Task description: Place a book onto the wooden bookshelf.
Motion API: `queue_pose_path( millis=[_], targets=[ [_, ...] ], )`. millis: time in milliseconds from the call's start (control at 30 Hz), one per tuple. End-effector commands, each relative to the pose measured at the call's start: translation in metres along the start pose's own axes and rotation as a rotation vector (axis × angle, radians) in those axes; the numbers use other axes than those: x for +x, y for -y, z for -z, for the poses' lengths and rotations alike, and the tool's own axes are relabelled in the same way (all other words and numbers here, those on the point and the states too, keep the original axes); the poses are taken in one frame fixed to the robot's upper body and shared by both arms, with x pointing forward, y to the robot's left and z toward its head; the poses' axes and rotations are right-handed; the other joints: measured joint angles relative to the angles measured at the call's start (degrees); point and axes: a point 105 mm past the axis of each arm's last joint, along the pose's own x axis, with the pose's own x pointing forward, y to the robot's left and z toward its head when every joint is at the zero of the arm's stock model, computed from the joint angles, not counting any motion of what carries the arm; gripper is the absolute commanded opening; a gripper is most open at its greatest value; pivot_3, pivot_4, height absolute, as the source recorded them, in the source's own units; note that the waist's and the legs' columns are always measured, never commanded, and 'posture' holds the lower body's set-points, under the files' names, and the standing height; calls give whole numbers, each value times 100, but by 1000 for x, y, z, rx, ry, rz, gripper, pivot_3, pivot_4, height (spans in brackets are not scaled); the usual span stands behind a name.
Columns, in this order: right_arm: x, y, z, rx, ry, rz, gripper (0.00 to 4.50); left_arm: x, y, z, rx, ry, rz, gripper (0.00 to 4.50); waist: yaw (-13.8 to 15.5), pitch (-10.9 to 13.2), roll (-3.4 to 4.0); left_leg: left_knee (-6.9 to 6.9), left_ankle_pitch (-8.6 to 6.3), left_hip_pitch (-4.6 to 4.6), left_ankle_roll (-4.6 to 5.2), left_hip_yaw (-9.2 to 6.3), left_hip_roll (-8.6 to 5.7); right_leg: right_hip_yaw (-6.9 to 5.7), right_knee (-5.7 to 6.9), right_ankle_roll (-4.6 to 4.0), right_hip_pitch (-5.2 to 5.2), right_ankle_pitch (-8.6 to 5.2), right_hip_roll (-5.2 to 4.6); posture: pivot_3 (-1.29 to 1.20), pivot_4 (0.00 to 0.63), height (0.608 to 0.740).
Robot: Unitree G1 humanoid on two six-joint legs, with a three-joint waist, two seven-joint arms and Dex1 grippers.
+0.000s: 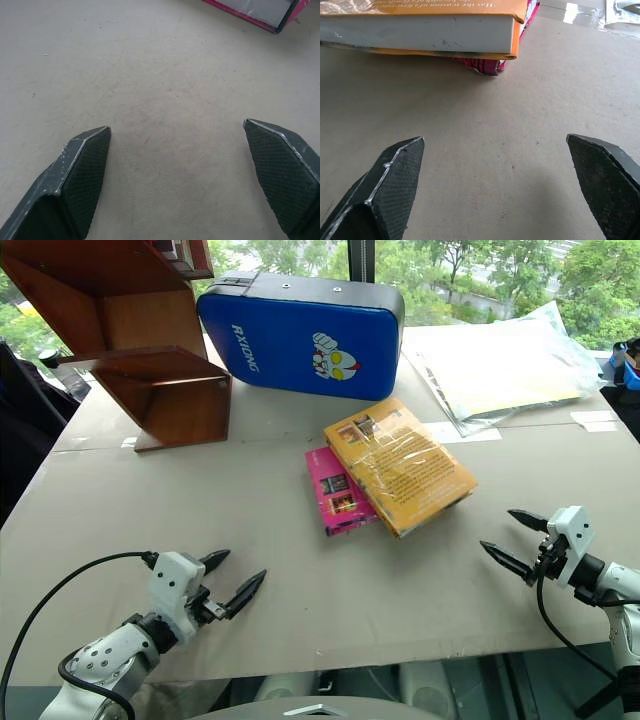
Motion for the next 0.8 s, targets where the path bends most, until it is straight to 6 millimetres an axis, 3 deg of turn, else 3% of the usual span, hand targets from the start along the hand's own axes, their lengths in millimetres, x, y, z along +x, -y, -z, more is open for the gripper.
queue_pose_path(
  millis=[33, 800],
  targets=[
    [-3, 4, -9, -44, 13, 2, 4500, 0, -4, 9, -18, -29, -5, 4375, 0, 0, 0, 0, 0, 0, 0, 0, 0, 0, 0, 0, 0, 0, 0, 0, 150, 740],
    [0, 13, 0, -57, -63, 23, 4500, 12, -13, 17, 10, -34, 52, 4375, 116, -22, 38, 20, 1, 15, 1, 1, -2, 0, 48, -1, 1, 0, 4, 0, 150, 740]
  ],
)
